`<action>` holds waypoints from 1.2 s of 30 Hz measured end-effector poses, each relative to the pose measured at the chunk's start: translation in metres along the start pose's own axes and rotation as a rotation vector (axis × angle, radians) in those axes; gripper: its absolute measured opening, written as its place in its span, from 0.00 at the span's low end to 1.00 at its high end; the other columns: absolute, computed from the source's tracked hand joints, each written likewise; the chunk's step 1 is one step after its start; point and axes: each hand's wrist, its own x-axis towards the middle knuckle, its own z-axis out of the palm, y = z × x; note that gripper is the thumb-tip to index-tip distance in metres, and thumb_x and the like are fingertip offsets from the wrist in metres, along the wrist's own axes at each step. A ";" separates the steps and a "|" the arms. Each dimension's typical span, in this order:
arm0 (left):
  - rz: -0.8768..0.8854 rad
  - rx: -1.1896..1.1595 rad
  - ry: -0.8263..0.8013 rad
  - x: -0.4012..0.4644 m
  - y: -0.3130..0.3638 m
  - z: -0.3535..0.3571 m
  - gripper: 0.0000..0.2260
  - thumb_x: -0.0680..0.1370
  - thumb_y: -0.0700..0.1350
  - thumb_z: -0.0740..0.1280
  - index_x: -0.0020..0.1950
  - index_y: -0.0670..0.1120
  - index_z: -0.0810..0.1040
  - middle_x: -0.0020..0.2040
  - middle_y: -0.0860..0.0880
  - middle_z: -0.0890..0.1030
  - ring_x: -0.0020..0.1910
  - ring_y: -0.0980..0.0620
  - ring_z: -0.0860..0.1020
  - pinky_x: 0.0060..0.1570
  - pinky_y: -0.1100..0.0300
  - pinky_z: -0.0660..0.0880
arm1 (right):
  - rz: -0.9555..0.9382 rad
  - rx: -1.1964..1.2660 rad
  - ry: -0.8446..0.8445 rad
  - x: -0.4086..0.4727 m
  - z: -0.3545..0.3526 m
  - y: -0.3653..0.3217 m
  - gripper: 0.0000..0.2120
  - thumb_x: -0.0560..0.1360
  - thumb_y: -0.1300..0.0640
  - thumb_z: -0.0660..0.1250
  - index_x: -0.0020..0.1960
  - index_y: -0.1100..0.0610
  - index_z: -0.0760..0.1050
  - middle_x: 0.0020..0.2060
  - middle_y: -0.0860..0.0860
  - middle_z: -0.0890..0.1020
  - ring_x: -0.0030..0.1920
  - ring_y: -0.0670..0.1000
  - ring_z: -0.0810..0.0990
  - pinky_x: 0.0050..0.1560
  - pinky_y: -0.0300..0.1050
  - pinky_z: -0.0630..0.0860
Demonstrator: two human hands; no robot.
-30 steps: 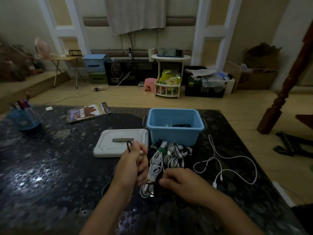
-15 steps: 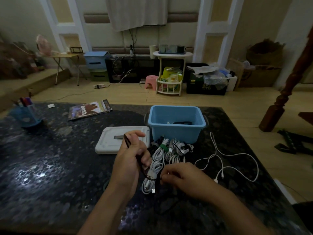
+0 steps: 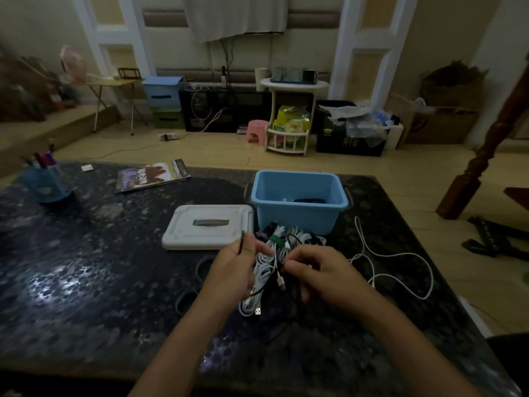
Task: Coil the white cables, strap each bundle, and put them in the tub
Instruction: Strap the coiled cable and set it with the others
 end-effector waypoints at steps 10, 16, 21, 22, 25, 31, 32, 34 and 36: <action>0.118 0.339 -0.001 -0.003 -0.012 0.016 0.26 0.79 0.63 0.53 0.39 0.48 0.83 0.33 0.53 0.84 0.37 0.54 0.83 0.45 0.54 0.77 | -0.074 -0.232 0.370 0.008 0.012 -0.004 0.23 0.76 0.41 0.67 0.30 0.53 0.70 0.28 0.52 0.77 0.30 0.47 0.76 0.36 0.50 0.73; 0.119 0.322 0.084 -0.001 -0.011 0.015 0.23 0.82 0.58 0.56 0.33 0.46 0.73 0.24 0.54 0.74 0.28 0.55 0.72 0.37 0.54 0.70 | 0.001 -0.070 0.143 0.009 0.007 -0.006 0.21 0.79 0.43 0.66 0.31 0.51 0.70 0.25 0.45 0.71 0.27 0.41 0.69 0.31 0.38 0.66; -0.066 -0.042 0.113 -0.002 -0.002 0.006 0.18 0.84 0.56 0.55 0.42 0.45 0.68 0.25 0.53 0.64 0.22 0.54 0.64 0.25 0.59 0.66 | 0.022 -0.030 -0.050 0.000 -0.003 0.002 0.16 0.81 0.51 0.66 0.39 0.60 0.76 0.28 0.48 0.79 0.29 0.42 0.75 0.33 0.34 0.70; -0.099 -0.089 0.107 -0.004 0.001 0.004 0.17 0.84 0.57 0.55 0.42 0.47 0.67 0.27 0.53 0.62 0.22 0.56 0.60 0.23 0.62 0.59 | -0.004 -0.036 -0.036 -0.001 -0.004 0.002 0.14 0.81 0.52 0.66 0.39 0.59 0.76 0.28 0.46 0.78 0.30 0.43 0.76 0.35 0.35 0.70; -0.161 -0.122 0.047 -0.006 0.002 0.004 0.19 0.82 0.62 0.55 0.40 0.49 0.65 0.28 0.53 0.60 0.23 0.57 0.56 0.23 0.64 0.53 | -0.113 -0.011 0.036 -0.002 0.002 -0.005 0.11 0.81 0.55 0.66 0.40 0.52 0.79 0.28 0.43 0.75 0.31 0.42 0.73 0.35 0.37 0.69; -0.092 -0.088 -0.054 -0.009 0.001 0.015 0.23 0.74 0.69 0.59 0.44 0.49 0.76 0.26 0.52 0.77 0.24 0.56 0.76 0.26 0.64 0.72 | -0.225 -0.079 0.041 -0.004 0.034 -0.014 0.14 0.79 0.56 0.69 0.37 0.40 0.77 0.32 0.38 0.79 0.36 0.40 0.78 0.41 0.40 0.74; -0.053 -0.075 -0.042 -0.009 0.000 0.018 0.18 0.76 0.65 0.62 0.44 0.51 0.77 0.27 0.55 0.79 0.27 0.58 0.77 0.27 0.67 0.71 | -0.229 -0.108 0.043 -0.004 0.036 -0.014 0.12 0.78 0.56 0.69 0.40 0.41 0.80 0.34 0.38 0.81 0.39 0.40 0.80 0.43 0.42 0.77; -0.032 -0.031 0.012 -0.007 -0.002 0.021 0.11 0.79 0.56 0.66 0.43 0.50 0.79 0.30 0.56 0.81 0.32 0.58 0.79 0.30 0.67 0.71 | -0.241 -0.152 0.075 -0.003 0.039 -0.016 0.07 0.77 0.57 0.69 0.46 0.48 0.84 0.36 0.38 0.82 0.41 0.41 0.82 0.44 0.41 0.78; -0.067 -0.024 0.088 -0.004 -0.002 0.016 0.14 0.81 0.53 0.64 0.37 0.49 0.77 0.29 0.54 0.77 0.28 0.57 0.75 0.30 0.61 0.69 | -0.228 -0.170 0.094 -0.002 0.038 -0.017 0.03 0.77 0.53 0.71 0.46 0.48 0.84 0.34 0.38 0.81 0.39 0.40 0.81 0.42 0.36 0.75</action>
